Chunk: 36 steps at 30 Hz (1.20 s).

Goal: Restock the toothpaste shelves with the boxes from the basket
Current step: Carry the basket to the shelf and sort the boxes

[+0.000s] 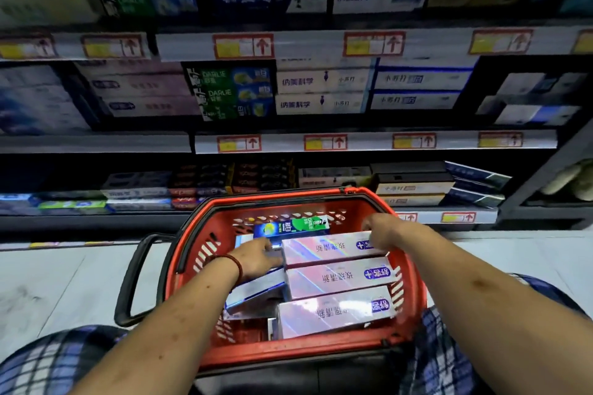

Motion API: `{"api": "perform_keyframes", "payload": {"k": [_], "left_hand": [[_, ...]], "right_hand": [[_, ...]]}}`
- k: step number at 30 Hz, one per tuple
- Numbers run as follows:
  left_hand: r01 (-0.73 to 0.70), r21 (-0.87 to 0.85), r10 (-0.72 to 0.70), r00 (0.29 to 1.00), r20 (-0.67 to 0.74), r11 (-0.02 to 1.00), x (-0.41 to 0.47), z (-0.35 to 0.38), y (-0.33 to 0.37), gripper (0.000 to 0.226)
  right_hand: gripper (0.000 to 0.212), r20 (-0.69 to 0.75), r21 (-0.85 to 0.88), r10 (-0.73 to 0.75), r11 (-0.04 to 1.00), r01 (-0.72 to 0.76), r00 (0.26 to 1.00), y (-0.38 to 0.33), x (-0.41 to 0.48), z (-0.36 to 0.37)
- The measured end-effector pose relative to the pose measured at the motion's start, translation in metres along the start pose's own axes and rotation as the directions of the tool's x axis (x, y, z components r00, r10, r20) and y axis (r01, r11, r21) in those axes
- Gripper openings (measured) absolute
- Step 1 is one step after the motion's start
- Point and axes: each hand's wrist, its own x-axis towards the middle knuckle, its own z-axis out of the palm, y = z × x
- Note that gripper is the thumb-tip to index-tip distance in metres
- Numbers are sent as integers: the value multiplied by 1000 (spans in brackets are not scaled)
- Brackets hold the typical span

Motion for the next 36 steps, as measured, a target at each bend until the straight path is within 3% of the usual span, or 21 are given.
{"api": "perform_keyframes", "payload": {"k": [7, 10, 13, 15, 18, 20, 22, 26, 30, 33, 36], "left_hand": [[31, -99, -34, 999, -32, 995, -16, 11, 10, 59], [48, -261, -56, 998, -25, 964, -2, 23, -2, 84], [25, -464, -52, 998, -46, 886, 46, 36, -27, 108], [24, -586, -53, 998, -33, 810, 51, 32, -22, 101], [55, -680, -25, 998, 53, 731, 36, 24, -3, 60], [57, -716, -22, 998, 58, 696, 34, 24, 1, 56], [11, -733, -40, 999, -22, 680, 34, 23, 1, 54], [-197, -773, -30, 963, -269, 603, 22, -7, 7, 44], [-329, -812, 91, 941, -327, 483, 5, -60, 13, 50], [-376, -714, 253, 927, -278, 591, -4, -87, 11, 53], [-394, -634, 341, 916, -212, 665, -7, -100, -8, 59]], "right_hand": [[66, 46, -1, -33, 999, 33, 998, -18, 3, 13], [81, 37, -79, -69, 994, 72, 997, -23, 12, 22], [74, 25, -176, -141, 974, 143, 990, -33, 18, 26], [67, 70, -195, -193, 960, 203, 979, -43, 19, 31], [73, 104, -329, -271, 899, 290, 957, -60, 18, 43], [69, 89, -380, -324, 863, 332, 942, -68, 16, 47], [57, 42, -367, -356, 864, 345, 934, -73, 13, 45], [46, -186, -253, -384, 908, 333, 905, -82, 8, 24], [49, -398, 60, -294, 937, 344, 869, -106, 3, 9], [52, -521, 335, -195, 849, 409, 831, -128, -4, 2], [45, -555, 630, -20, 642, 436, 832, -154, -12, -7]]}}
